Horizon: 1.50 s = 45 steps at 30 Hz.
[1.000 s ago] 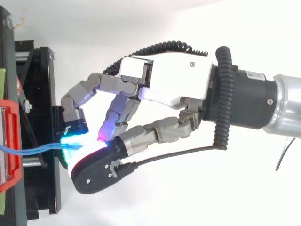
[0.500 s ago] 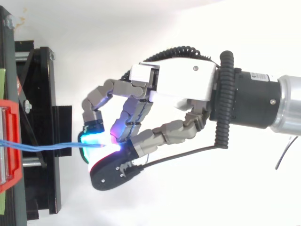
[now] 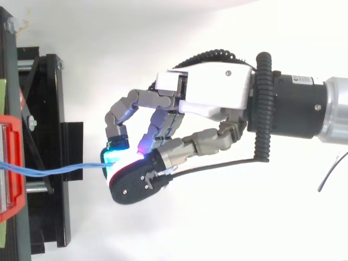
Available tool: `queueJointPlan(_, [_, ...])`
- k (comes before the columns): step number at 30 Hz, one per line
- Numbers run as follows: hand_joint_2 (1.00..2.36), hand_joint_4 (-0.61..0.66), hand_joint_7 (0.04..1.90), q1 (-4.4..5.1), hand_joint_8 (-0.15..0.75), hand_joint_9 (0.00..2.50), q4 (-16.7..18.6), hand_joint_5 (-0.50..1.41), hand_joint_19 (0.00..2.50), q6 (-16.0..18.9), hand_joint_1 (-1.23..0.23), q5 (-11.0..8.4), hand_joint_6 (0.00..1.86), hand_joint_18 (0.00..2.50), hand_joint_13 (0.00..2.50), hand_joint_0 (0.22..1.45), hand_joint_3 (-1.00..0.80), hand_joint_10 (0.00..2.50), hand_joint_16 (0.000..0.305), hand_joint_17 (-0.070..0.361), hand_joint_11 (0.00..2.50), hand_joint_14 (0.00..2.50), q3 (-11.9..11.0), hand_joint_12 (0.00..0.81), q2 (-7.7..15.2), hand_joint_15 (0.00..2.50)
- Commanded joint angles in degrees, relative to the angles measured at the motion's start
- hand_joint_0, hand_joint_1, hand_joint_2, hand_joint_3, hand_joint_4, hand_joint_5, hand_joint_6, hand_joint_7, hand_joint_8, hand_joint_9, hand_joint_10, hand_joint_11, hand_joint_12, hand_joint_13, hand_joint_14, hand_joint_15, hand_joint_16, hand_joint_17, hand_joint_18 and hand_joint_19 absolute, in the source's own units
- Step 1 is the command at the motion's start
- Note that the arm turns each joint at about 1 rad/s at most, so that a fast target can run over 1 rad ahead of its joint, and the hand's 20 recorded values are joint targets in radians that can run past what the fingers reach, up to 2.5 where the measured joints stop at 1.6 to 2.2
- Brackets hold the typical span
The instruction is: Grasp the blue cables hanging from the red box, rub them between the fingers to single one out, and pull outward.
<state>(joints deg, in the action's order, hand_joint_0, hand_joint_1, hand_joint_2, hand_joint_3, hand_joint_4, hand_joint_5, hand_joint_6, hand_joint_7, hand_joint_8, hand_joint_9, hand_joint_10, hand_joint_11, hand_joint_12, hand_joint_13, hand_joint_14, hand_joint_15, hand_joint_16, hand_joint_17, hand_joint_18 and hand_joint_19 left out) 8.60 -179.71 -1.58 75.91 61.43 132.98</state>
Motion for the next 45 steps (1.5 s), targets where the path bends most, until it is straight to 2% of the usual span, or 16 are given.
queueJointPlan(1, [1.0,0.09,1.05,-0.07,0.308,1.2,-0.2,-0.15,0.76,0.0,-0.55,0.02,0.89,0.76,1.13,0.46,-0.5,0.02,0.058,0.13,1.14,0.03,-0.2,0.421,0.0,1.06])
queueJointPlan(9, [1.0,0.07,1.11,-0.69,0.28,1.19,0.2,-0.15,0.79,-0.5,-0.54,0.11,0.88,0.72,1.12,0.53,-0.5,0.02,0.052,0.116,1.16,0.03,-1.6,0.385,0.0,1.05])
queueJointPlan(11, [1.01,0.07,1.14,-1.04,0.272,1.19,0.1,-0.16,0.8,-1.5,-0.55,0.02,0.88,0.71,1.11,0.58,-0.4,0.02,0.05,0.112,1.15,0.03,-2.5,0.37,0.0,1.07])
queueJointPlan(14, [1.01,0.07,1.18,-1.21,0.271,1.19,0.2,-0.16,0.8,-2.7,-0.55,0.02,0.89,0.71,1.11,0.57,-0.29,0.03,0.05,0.113,1.16,0.03,-2.9,0.37,0.0,1.08])
queueJointPlan(17, [1.01,0.1,1.14,-1.3,0.32,1.21,0.2,-0.15,0.75,-3.1,-0.6,0.02,0.9,0.8,1.16,0.57,-0.15,0.02,0.061,0.138,1.14,0.03,-2.9,0.438,0.0,1.04])
queueJointPlan(19, [1.01,0.11,1.09,-1.3,0.325,1.2,0.3,-0.16,0.74,-3.1,-0.68,0.02,0.91,0.81,1.15,0.58,-0.11,0.02,0.063,0.141,1.14,0.03,-2.9,0.44,0.0,1.04])
queueJointPlan(23, [1.01,0.1,1.06,-1.39,0.294,1.12,0.2,-0.17,0.75,-3.2,-0.73,0.2,0.92,0.74,1.1,0.61,-0.14,0.02,0.057,0.127,1.16,0.03,-3.3,0.403,0.0,1.05])
queueJointPlan(25, [1.02,0.06,1.1,-1.48,0.263,1.07,0.2,-0.19,0.77,-3.5,-0.77,0.2,0.92,0.68,1.05,0.64,-0.23,0.03,0.05,0.112,1.17,0.03,-3.9,0.362,0.0,1.06])
queueJointPlan(31, [1.0,0.03,1.07,-1.74,0.249,1.07,0.3,-0.18,0.74,-5.5,-0.8,0.02,0.93,0.67,1.04,0.7,-0.48,0.02,0.048,0.108,1.16,0.03,-4.5,0.356,0.0,1.04])
queueJointPlan(33, [1.0,0.05,1.09,-1.83,0.251,1.09,0.4,-0.17,0.75,-5.9,-0.79,0.02,0.92,0.67,1.04,0.67,-0.5,0.02,0.047,0.106,1.17,0.03,-4.5,0.354,0.0,1.04])
queueJointPlan(37, [1.0,0.06,1.08,-1.83,0.271,1.16,1.5,-0.15,0.76,-6.5,-0.7,-0.06,0.91,0.71,1.09,0.53,-0.5,0.02,0.05,0.112,1.15,0.03,-4.5,0.378,0.0,1.06])
queueJointPlan(45, [1.0,0.09,1.05,-1.83,0.322,1.21,3.6,-0.15,0.73,-6.6,-0.61,-0.5,0.9,0.79,1.14,0.41,-0.5,0.02,0.061,0.137,1.13,0.03,-3.5,0.438,0.1,1.04])
